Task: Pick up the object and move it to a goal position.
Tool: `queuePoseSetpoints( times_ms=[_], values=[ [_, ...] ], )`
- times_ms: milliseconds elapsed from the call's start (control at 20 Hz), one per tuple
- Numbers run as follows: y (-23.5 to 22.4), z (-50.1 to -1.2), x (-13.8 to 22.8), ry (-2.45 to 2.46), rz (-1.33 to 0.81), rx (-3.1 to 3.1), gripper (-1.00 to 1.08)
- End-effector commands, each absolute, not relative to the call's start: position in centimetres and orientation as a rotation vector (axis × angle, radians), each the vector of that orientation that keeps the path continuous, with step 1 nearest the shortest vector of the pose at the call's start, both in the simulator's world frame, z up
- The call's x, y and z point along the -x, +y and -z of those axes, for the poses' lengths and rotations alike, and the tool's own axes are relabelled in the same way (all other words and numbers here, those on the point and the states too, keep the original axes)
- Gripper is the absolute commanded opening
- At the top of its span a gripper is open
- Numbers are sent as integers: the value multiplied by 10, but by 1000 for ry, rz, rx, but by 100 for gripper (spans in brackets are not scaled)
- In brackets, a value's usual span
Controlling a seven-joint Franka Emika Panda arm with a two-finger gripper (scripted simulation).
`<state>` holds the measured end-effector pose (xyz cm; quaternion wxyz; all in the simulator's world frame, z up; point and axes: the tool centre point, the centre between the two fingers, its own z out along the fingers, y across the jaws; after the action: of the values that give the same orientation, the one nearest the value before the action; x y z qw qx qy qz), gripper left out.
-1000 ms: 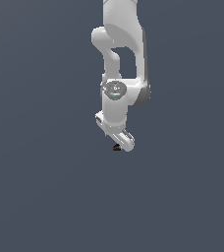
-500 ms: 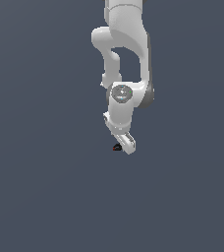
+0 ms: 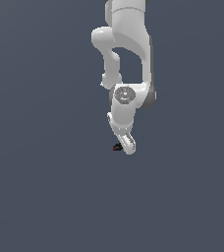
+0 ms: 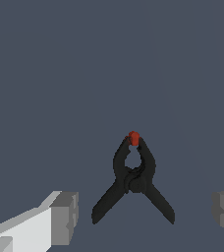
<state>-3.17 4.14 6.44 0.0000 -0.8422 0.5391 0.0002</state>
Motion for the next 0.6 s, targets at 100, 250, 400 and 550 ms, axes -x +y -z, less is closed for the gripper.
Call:
queuePoseSetpoints(
  times_ms=[100, 250, 400, 550],
  values=[
    [42, -64, 32, 1702, 0, 2641, 100],
    [42, -61, 32, 1702, 0, 2641, 100],
    [42, -52, 32, 1704, -1, 2639, 100],
    [42, -38, 33, 1706, -1, 2638, 100]
  ],
)
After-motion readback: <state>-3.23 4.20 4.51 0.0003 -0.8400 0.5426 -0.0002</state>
